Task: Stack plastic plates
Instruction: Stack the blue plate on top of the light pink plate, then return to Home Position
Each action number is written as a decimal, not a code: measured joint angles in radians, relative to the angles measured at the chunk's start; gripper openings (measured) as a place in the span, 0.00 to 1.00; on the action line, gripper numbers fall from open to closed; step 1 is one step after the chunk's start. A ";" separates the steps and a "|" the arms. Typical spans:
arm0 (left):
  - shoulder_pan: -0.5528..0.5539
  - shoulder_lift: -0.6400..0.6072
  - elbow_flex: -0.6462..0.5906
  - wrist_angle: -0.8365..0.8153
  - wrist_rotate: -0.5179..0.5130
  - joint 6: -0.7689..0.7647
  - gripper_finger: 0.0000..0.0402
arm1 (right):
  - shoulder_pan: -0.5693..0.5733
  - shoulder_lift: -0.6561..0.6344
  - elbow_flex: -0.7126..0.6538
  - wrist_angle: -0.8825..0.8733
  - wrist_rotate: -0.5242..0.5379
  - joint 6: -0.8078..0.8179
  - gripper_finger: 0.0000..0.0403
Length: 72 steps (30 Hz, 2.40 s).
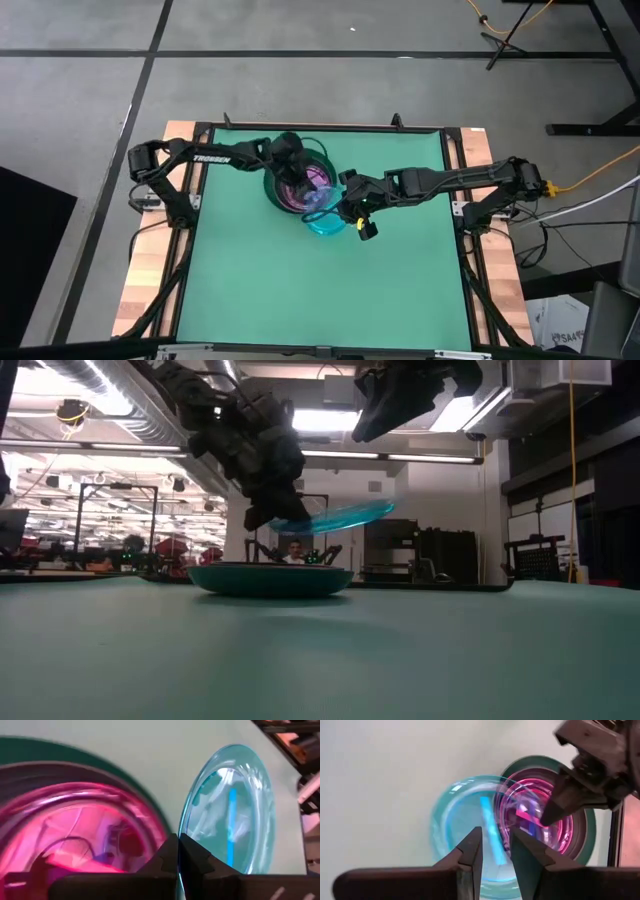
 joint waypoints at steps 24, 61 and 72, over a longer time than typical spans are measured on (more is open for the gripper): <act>0.227 0.000 0.010 -0.289 -0.133 0.107 0.00 | 0.000 0.000 0.000 0.000 0.000 0.000 0.22; 0.205 -0.008 0.010 -0.305 -0.217 0.107 0.26 | 0.000 0.000 0.000 0.000 0.000 0.000 0.22; 0.190 -0.213 0.010 -0.307 -0.197 0.158 0.21 | 0.000 0.000 0.000 -0.013 0.000 0.000 0.22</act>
